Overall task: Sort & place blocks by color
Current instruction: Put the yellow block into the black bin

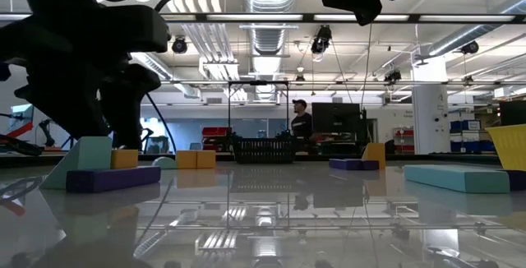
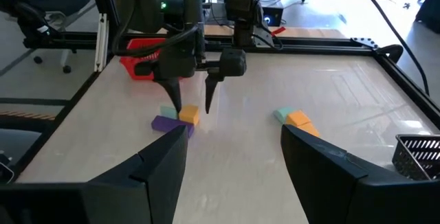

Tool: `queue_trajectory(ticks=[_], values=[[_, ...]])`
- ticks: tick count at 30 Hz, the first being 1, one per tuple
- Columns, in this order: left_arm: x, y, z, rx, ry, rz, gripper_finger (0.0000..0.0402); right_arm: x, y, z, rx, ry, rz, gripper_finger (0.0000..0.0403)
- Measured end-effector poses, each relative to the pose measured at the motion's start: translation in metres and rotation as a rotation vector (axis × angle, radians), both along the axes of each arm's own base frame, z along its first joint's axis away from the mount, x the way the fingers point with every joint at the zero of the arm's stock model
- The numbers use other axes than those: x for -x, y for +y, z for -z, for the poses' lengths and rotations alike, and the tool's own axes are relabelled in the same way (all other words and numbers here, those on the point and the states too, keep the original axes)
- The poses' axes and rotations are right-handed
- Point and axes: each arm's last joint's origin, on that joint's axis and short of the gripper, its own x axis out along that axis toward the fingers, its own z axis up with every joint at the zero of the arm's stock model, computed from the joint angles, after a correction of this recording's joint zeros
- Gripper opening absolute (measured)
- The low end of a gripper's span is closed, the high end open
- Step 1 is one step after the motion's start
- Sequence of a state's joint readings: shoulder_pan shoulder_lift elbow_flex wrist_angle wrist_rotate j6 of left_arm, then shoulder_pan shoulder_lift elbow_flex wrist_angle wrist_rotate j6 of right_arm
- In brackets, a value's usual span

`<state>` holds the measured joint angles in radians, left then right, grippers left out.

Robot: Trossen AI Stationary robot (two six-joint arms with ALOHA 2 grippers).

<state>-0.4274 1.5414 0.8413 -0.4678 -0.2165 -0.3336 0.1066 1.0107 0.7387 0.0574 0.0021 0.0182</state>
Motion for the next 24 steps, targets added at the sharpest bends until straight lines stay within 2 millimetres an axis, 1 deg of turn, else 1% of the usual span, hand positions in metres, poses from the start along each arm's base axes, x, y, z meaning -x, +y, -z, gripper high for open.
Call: queue_trajectory(ticks=[5, 13, 20, 24], values=[[0.001, 0.001, 0.003, 0.002, -0.002, 0.000, 0.0193, 0.000, 0.000, 0.000, -0.001, 0.001, 0.000, 0.0226], [0.007, 0.002, 0.013, 0.031, 0.014, 0.011, 0.0118, 0.000, 0.000, 0.000, -0.001, 0.001, 0.000, 0.0226], [0.005, 0.004, 0.010, 0.029, 0.021, 0.011, 0.0114, 0.000, 0.000, 0.000, -0.009, 0.002, 0.003, 0.0226], [0.001, 0.006, -0.001, 0.018, 0.046, 0.003, 0.0114, 0.000, 0.000, 0.000, -0.007, 0.002, 0.002, 0.0226]])
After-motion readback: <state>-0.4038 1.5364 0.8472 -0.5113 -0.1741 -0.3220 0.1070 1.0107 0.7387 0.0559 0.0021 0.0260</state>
